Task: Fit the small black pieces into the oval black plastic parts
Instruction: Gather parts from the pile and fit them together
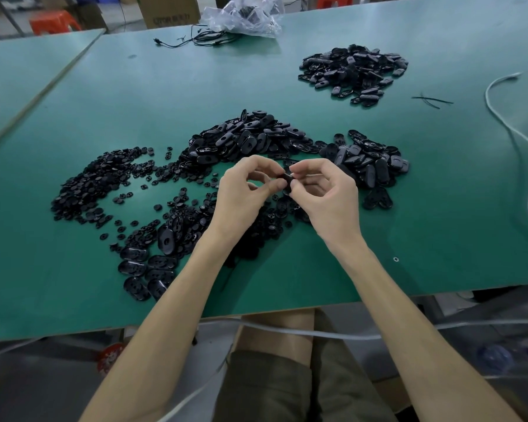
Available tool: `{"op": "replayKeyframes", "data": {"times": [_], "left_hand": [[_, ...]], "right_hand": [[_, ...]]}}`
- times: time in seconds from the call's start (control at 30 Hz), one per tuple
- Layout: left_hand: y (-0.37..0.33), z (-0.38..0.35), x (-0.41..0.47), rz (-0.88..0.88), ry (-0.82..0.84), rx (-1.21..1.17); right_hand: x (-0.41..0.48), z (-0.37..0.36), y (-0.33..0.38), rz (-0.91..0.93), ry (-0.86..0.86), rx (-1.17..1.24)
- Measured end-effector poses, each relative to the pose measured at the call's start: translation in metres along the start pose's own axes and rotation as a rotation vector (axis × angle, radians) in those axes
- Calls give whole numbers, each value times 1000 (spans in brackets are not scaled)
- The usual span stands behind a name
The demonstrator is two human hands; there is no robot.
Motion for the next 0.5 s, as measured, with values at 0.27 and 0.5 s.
{"op": "replayKeyframes", "data": {"times": [0.27, 0.5], "left_hand": [[10, -8, -1, 144, 125, -184], [14, -8, -1, 234, 183, -337]], "right_hand": [[1, 2, 3, 44, -27, 12], [2, 4, 4, 60, -51, 33]]}}
Point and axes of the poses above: each hand's wrist, its own x-axis towards the middle knuckle, its own z-axis out of the back of the hand, y = z × x, the point moved 7 cm from there along x, towards the middle knuckle, and after that the axes turned 12 degrees about -y, right-handed, at the moved point
